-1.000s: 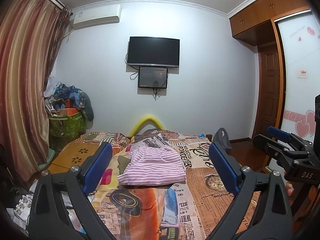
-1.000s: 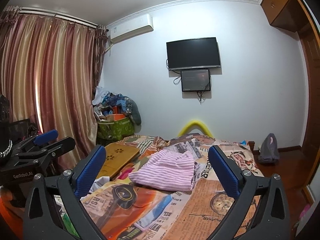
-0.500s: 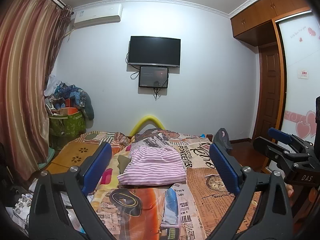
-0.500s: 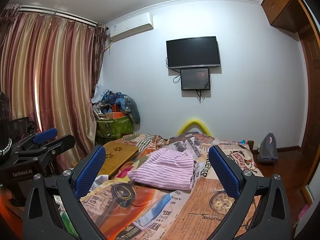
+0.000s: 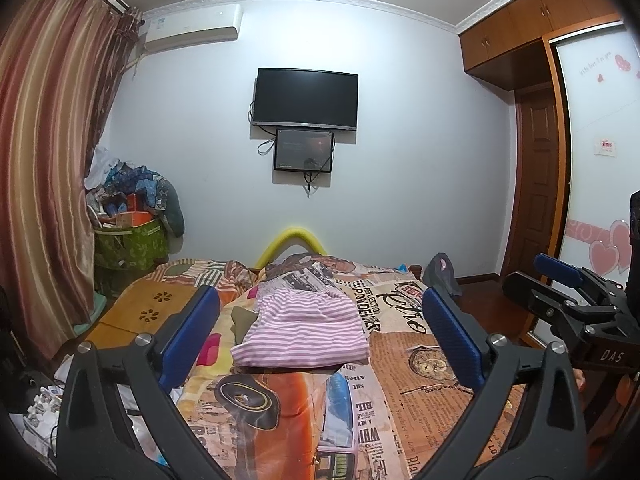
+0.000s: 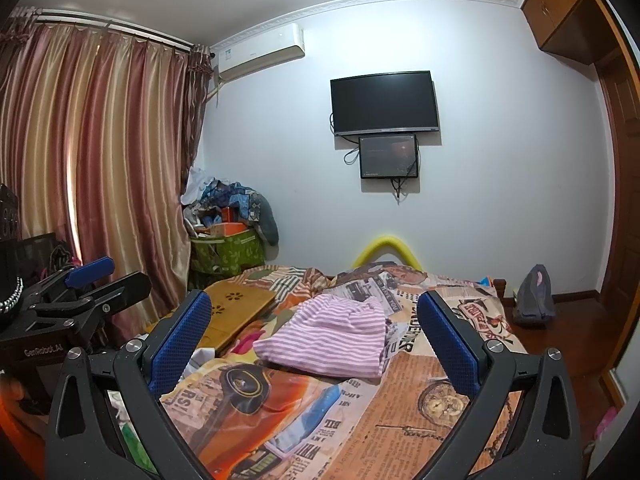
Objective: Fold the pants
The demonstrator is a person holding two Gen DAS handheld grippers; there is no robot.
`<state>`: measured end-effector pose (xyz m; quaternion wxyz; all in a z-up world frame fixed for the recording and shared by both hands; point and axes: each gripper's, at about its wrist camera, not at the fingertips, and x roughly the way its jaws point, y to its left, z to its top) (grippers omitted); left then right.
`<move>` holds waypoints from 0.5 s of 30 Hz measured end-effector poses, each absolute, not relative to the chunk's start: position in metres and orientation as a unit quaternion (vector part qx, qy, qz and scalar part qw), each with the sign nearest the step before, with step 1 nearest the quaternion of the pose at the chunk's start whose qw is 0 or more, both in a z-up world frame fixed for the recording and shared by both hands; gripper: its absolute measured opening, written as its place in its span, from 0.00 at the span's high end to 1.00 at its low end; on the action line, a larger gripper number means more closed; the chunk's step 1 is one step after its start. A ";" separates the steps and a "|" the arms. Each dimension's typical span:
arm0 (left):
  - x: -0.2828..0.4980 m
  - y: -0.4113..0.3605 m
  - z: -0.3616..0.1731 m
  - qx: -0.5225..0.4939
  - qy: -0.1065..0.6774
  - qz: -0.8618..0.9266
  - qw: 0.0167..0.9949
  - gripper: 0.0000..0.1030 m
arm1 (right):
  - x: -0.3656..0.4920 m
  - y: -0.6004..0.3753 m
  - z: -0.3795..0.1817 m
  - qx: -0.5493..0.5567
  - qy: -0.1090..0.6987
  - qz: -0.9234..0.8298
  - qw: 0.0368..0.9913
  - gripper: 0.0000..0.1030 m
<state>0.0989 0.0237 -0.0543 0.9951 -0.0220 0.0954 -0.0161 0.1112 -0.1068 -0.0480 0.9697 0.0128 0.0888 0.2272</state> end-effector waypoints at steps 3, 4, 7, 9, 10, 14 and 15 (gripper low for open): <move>0.100 0.023 -0.055 -0.021 0.096 -0.017 0.995 0.01 | 0.112 -0.107 -0.048 0.013 0.090 0.226 0.970 0.01; 0.099 0.023 -0.055 -0.020 0.096 -0.017 0.995 0.01 | 0.112 -0.106 -0.048 0.013 0.090 0.225 0.970 0.01; 0.099 0.023 -0.055 -0.020 0.096 -0.018 0.995 0.01 | 0.113 -0.107 -0.048 0.011 0.091 0.222 0.971 0.01; 0.100 0.022 -0.054 -0.021 0.096 -0.020 0.995 0.01 | 0.112 -0.107 -0.048 0.012 0.091 0.220 0.971 0.01; 0.099 0.022 -0.054 -0.021 0.096 -0.020 0.995 0.01 | 0.112 -0.107 -0.048 0.012 0.091 0.220 0.971 0.01; 0.099 0.022 -0.054 -0.020 0.096 -0.022 0.995 0.01 | 0.112 -0.107 -0.049 0.011 0.092 0.218 0.972 0.01; 0.099 0.021 -0.054 -0.019 0.096 -0.022 0.995 0.01 | 0.112 -0.107 -0.049 0.011 0.092 0.217 0.972 0.01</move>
